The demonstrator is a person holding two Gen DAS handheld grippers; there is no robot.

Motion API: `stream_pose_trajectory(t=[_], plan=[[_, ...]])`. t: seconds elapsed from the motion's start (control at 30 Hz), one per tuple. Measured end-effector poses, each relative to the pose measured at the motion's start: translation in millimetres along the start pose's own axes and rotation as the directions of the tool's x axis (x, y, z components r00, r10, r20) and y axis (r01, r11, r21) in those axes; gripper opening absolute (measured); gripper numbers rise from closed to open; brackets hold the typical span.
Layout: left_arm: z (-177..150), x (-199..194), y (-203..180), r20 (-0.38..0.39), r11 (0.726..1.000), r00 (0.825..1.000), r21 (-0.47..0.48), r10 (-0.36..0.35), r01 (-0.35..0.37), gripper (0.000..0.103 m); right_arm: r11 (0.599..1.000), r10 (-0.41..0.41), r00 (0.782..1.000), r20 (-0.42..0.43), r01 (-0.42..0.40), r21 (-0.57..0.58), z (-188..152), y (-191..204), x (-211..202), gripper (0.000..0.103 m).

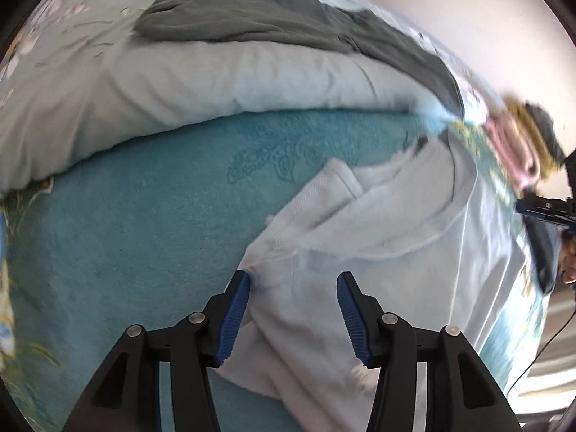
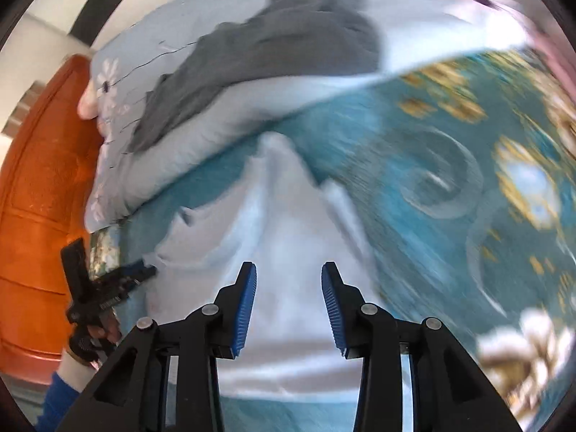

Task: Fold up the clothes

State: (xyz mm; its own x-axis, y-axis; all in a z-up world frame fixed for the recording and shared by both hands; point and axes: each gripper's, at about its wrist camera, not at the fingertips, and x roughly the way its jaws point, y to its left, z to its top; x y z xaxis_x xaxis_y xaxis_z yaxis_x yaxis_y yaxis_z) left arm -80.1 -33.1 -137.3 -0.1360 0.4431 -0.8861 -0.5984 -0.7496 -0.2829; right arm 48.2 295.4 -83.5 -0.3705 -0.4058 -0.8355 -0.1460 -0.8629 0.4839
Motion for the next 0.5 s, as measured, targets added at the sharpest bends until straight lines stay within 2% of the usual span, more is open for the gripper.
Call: stream_pose_trajectory(t=[0.07,0.23,0.33,0.4,0.5], plan=[[-1.8,-5.9,1.5,0.008,1.000,1.000,-0.029,0.011,-0.011,0.054,1.000,0.009,1.000,-0.001,-0.009,-0.012,19.4,16.0,16.0,0.039],[-12.0,-22.0,7.9,0.044,0.991,0.996,-0.101,-0.082,0.086,0.054,0.998,-0.066,0.997,-0.043,0.066,-0.008,47.6,34.4,54.8,0.039],[-10.8,-10.3,3.9,0.011,0.991,0.997,-0.113,-0.072,0.073,0.054,0.996,-0.072,0.995,-0.071,0.075,0.044,53.4,30.8,71.3,0.036],[-9.0,0.1,2.4,-0.002,0.990,0.998,-0.129,-0.063,0.062,0.054,0.995,-0.082,0.994,-0.077,0.086,0.057,54.5,31.2,77.3,0.030],[-8.9,3.8,4.4,0.003,0.985,0.998,-0.159,-0.060,0.059,0.052,0.993,-0.109,0.991,-0.081,0.112,0.034,55.7,35.7,81.8,0.025]])
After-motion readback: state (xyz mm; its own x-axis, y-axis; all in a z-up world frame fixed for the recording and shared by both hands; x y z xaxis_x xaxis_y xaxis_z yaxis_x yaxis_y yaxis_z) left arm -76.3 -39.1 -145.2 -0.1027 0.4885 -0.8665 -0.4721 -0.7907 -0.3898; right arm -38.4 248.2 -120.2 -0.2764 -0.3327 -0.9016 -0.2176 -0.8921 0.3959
